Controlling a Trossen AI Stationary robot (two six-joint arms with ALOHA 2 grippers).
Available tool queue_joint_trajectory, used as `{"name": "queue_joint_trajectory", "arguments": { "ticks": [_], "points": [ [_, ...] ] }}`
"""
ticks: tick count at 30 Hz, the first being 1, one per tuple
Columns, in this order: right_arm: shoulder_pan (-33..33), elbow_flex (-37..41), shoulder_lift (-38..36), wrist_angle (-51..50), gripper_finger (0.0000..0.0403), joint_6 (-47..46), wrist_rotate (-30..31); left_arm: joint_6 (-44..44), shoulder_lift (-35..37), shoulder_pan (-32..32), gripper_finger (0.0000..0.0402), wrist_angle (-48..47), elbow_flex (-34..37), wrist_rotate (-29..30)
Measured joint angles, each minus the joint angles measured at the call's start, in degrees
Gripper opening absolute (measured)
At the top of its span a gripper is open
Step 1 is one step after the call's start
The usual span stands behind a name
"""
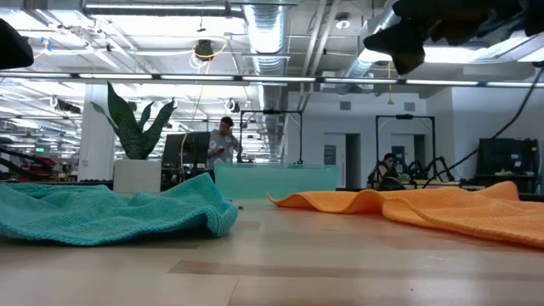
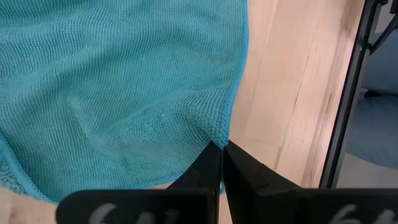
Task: Roll microfiber towels into tight, uniform cylinder then place into a basket
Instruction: Fold the blue microfiber cloth
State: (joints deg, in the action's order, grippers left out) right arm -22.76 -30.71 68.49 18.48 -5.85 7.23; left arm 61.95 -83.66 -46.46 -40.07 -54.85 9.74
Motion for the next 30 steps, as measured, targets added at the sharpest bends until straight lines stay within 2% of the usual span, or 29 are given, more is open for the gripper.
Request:
{"name": "queue_joint_trajectory", "arguments": {
  "ticks": [7, 12, 24, 30],
  "points": [
    [-4.73, -7.31, 11.23, 0.06, 0.0272, 7.00, 3.55, 1.77, 0.00, 0.00, 0.0000, 0.04, 0.00, 0.22],
    [-5.78, -12.03, 18.28, 0.14, 0.0272, 8.26, 3.77, 2.78, 0.00, 0.00, 0.0000, 0.15, 0.00, 0.20],
    [-5.22, -23.82, 36.29, 0.46, 0.0272, 16.67, 3.75, 2.83, 0.02, 0.00, 0.0000, 0.15, 0.00, 1.18],
    [-3.99, -28.40, 43.61, 0.52, 0.0272, 16.41, 3.57, 2.59, 0.02, 0.00, 0.0000, 0.15, 0.00, 1.18]
  ]
}}
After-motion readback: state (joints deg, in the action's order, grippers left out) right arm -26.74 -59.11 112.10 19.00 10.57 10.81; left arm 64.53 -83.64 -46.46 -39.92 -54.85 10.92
